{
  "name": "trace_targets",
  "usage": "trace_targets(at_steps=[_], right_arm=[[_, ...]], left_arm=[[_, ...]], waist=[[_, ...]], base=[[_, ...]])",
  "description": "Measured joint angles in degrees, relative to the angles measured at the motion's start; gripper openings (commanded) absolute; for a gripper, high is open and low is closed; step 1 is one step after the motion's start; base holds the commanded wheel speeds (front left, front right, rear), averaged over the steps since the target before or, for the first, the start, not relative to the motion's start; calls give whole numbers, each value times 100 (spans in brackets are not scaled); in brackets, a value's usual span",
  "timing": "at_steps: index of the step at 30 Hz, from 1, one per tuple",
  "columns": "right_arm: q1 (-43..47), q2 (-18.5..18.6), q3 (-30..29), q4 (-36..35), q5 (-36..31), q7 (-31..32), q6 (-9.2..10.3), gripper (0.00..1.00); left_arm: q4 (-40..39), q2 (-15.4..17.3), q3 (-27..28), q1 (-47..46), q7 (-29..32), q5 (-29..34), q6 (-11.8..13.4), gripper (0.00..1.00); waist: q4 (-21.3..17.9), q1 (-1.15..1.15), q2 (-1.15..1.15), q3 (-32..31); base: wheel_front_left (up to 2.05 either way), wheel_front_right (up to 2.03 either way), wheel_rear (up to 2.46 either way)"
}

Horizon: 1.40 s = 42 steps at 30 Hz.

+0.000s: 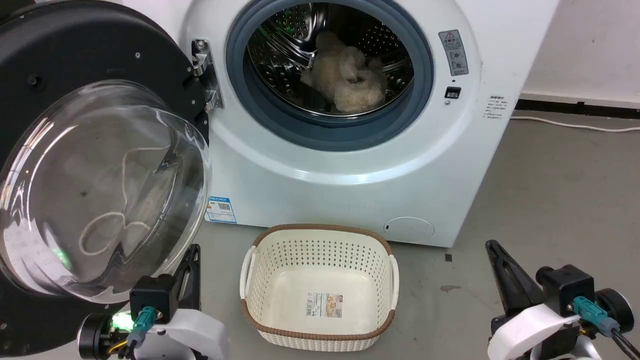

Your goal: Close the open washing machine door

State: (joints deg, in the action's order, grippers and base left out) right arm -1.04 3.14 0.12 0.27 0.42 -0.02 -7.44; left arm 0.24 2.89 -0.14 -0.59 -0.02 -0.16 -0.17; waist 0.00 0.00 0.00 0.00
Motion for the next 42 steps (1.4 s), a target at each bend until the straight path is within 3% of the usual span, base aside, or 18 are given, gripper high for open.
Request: trace_targets(at_steps=[30,31,42], right_arm=[[1,0,1,0,-1,0,0,0],[-2,1,2,3,3,0,0,100],[-5,1,7,13,31,-33,0,100]], left_arm=[[0,-1,0,0,0,0,0,0],[2,-1,-3,-1,0,-1,0,100],[2,-1,-52,-1,-31,-1,0,100]], waist=[[0,0,0,0],[0,0,0,0],[6,0,0,1]], base=[[0,0,0],[0,0,0],[0,0,0]])
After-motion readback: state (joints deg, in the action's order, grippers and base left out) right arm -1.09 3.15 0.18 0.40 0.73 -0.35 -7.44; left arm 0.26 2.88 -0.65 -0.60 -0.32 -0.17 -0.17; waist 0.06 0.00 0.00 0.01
